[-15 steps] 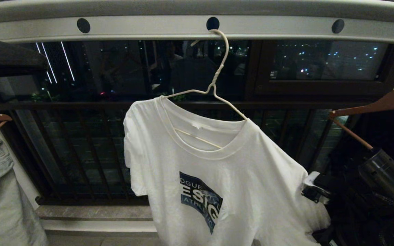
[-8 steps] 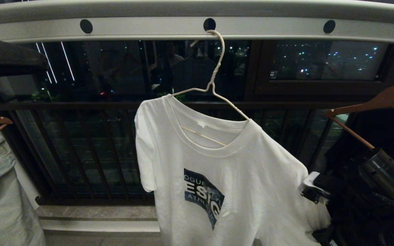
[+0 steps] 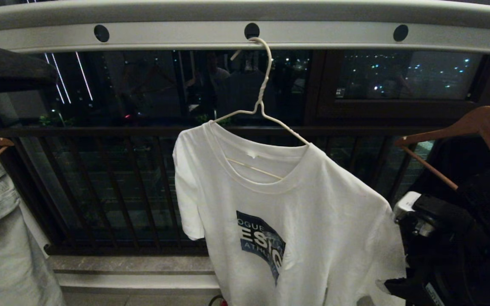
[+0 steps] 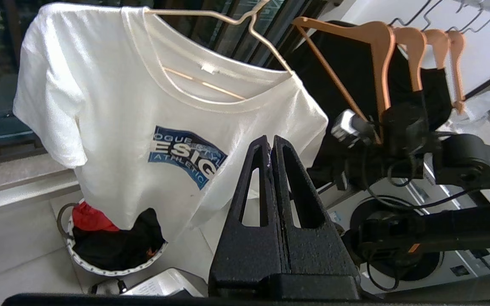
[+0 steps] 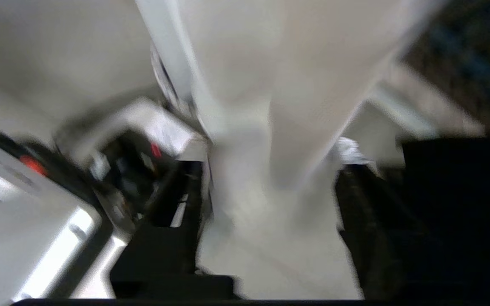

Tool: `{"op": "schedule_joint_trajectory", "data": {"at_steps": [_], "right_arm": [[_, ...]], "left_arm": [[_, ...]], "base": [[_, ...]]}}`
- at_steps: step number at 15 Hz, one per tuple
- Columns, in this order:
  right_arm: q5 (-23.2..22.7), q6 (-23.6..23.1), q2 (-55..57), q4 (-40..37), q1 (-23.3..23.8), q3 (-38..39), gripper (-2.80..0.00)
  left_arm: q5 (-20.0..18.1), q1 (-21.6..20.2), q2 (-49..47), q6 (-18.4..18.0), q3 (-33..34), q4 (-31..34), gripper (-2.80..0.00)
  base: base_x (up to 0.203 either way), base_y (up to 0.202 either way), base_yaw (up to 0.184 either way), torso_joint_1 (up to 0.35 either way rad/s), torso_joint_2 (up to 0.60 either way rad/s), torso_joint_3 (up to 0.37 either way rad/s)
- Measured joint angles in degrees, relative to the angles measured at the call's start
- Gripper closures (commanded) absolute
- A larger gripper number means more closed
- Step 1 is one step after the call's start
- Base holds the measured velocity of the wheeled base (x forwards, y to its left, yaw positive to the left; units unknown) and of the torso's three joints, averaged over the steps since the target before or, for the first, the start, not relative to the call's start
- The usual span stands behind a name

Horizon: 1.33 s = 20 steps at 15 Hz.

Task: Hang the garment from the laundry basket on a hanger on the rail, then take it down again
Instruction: Take the clothes off the clothes rack

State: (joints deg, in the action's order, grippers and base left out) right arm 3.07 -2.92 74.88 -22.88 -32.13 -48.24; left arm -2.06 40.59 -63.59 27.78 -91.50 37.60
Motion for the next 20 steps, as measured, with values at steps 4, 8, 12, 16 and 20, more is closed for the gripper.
{"op": "schedule_joint_trajectory", "data": {"at_steps": [4,8,12,16,20], "right_arm": [[-3.20,1.54,-4.90,7.58,0.00,-1.03,-2.80],[-2.91,1.67,-9.18,7.77,0.06,-2.71,-2.80],[-3.30,1.56,-12.83,7.75,0.05,-4.62,0.00],[-5.16,1.52,-15.44,8.18,0.20,-8.00,0.00],[-1.61,3.46,-20.67,6.22,1.07,-9.67,0.00]], "left_arm": [[-0.15,0.02,0.34,0.00,-0.30,0.07,0.00],[-0.26,0.03,0.41,0.05,-0.11,0.13,0.00],[-0.33,0.09,1.43,0.20,0.41,0.13,0.00],[-0.36,0.11,2.17,0.37,1.24,0.09,0.00],[-0.02,-1.01,5.73,3.03,9.37,-0.09,0.00]], "base": [[0.000,0.000,0.000,0.000,0.00,0.000],[0.000,0.000,0.000,0.000,0.00,0.000],[0.000,0.000,0.000,0.000,0.00,0.000],[0.000,0.000,0.000,0.000,0.00,0.000],[0.000,0.000,0.000,0.000,0.00,0.000]]}}
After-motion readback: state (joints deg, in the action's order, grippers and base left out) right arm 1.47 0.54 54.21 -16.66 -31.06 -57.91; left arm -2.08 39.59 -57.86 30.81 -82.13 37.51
